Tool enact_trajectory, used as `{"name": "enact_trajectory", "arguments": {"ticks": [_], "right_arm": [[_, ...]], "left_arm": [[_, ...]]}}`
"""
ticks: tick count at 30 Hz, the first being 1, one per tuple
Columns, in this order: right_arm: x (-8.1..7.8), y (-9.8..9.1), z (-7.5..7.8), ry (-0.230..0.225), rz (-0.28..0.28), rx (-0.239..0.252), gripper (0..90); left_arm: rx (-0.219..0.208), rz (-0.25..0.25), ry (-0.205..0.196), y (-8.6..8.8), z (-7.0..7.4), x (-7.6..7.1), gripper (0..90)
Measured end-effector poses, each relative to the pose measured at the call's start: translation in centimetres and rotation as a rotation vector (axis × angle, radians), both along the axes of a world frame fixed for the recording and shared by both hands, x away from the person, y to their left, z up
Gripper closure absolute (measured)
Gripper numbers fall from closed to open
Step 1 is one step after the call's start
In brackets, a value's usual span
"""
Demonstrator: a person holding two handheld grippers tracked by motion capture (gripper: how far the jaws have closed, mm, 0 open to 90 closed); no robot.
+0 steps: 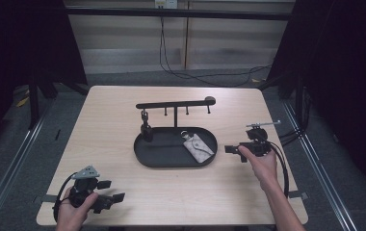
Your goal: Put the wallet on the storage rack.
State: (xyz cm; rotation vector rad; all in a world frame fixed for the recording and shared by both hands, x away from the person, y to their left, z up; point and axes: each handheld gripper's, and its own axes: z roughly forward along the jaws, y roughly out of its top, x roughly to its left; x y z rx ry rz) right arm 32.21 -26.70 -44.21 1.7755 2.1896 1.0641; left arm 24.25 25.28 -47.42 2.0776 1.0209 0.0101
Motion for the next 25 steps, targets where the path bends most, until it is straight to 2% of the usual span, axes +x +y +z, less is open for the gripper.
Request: {"name": "enact_trajectory", "arguments": {"ticks": [5, 6, 12, 16, 19, 23, 25], "right_arm": [[-1.9, -1.0, -0.4, -0.021, -0.017, 0.008, 25.9], [-2.5, -1.2, -0.5, -0.037, -0.018, 0.007, 25.9], [-5.4, -1.3, -1.0, -0.083, -0.015, 0.028, 25.8], [-6.7, -1.5, -0.7, -0.104, -0.007, 0.015, 25.4], [-7.9, -1.9, -0.6, -0.158, -0.013, -0.02, 25.0], [-8.8, -2.5, -1.7, -0.173, -0.036, -0.034, 24.6], [-8.8, -2.8, -2.5, -0.155, -0.039, -0.022, 24.0]], "left_arm": [[-0.006, 0.013, -0.002, 0.1, 0.0, 0.0, 19.4], [-0.007, 0.014, -0.003, 0.1, 0.0, 0.0, 19.4], [-0.014, 0.028, 0.0, 0.0, 0.1, -0.2, 19.4], [-0.016, 0.03, 0.002, -0.2, 0.2, -0.5, 19.4], [-0.013, 0.021, 0.008, -0.2, 0.1, -0.3, 19.3], [-0.002, 0.027, 0.014, -0.2, 0.1, -0.2, 19.3], [-0.004, 0.019, 0.009, -0.1, 0.1, -0.2, 19.3]]}}
